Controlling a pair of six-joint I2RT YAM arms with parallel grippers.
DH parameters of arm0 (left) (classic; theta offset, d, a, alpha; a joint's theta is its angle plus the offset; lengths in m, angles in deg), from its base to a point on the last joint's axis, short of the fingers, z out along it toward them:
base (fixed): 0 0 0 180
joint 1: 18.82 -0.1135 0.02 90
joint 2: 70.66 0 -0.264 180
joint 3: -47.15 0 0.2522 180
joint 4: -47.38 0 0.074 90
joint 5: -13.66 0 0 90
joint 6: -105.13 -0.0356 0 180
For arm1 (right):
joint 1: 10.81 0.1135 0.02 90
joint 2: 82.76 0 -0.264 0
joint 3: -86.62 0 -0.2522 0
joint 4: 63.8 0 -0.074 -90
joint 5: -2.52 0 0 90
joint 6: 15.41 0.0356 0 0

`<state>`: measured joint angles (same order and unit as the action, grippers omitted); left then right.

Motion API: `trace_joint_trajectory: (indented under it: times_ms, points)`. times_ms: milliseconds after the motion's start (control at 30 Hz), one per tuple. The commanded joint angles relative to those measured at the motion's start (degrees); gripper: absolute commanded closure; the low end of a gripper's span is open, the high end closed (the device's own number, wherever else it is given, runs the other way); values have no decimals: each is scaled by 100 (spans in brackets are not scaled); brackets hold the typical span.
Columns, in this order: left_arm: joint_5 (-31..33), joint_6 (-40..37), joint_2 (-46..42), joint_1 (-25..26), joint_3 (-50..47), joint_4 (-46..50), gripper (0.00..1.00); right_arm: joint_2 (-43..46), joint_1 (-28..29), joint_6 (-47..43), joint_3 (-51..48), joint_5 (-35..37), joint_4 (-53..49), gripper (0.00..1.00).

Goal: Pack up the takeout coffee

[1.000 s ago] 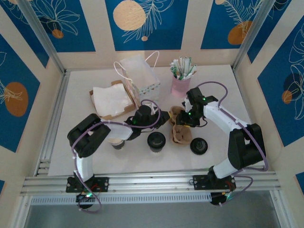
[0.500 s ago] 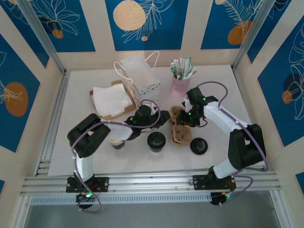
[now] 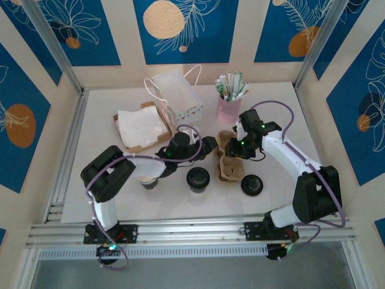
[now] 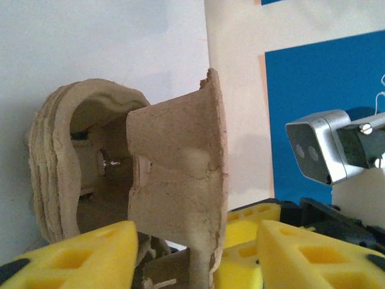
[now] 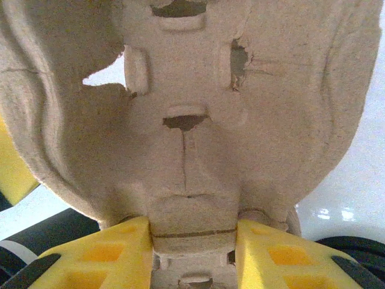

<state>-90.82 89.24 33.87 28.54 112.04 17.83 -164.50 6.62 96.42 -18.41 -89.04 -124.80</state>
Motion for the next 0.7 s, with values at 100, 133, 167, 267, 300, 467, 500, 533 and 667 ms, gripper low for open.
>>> trace_joint_trajectory:
  times_ms: [100, 133, 167, 267, 300, 467, 500, 533, 667]
  points:
    - [234, -519, -818, 146, 124, 955, 32, 670, -115, 164, 268, 257, -326, 62]
    - [293, -658, -986, 188, 186, 1240, 28, 799, -155, 178, 285, 272, -342, 62]
    - [363, -789, -1150, 231, 231, 1516, 25, 935, -201, 182, 287, 262, -347, 62]
    - [601, -1155, -1703, 339, 361, 2347, 16, 1343, -314, 216, 304, 229, -347, 62]
    - [684, -1277, -1889, 375, 429, 2667, 12, 1465, -341, 227, 316, 216, -347, 62]
    - [1412, -2098, -2919, 527, 1126, 4805, 0, 1989, -414, 182, 574, 74, -548, 62]
    - [1558, -2200, -3090, 521, 1253, 5149, 0, 2054, -413, 182, 628, 30, -573, 62]
    - [1790, -2324, -3247, 512, 1441, 5613, 0, 2125, -409, 188, 675, -36, -601, 62]
    - [2700, -2679, -3378, 387, 2594, 7540, 0, 2308, -411, 219, 753, -323, -652, 62]
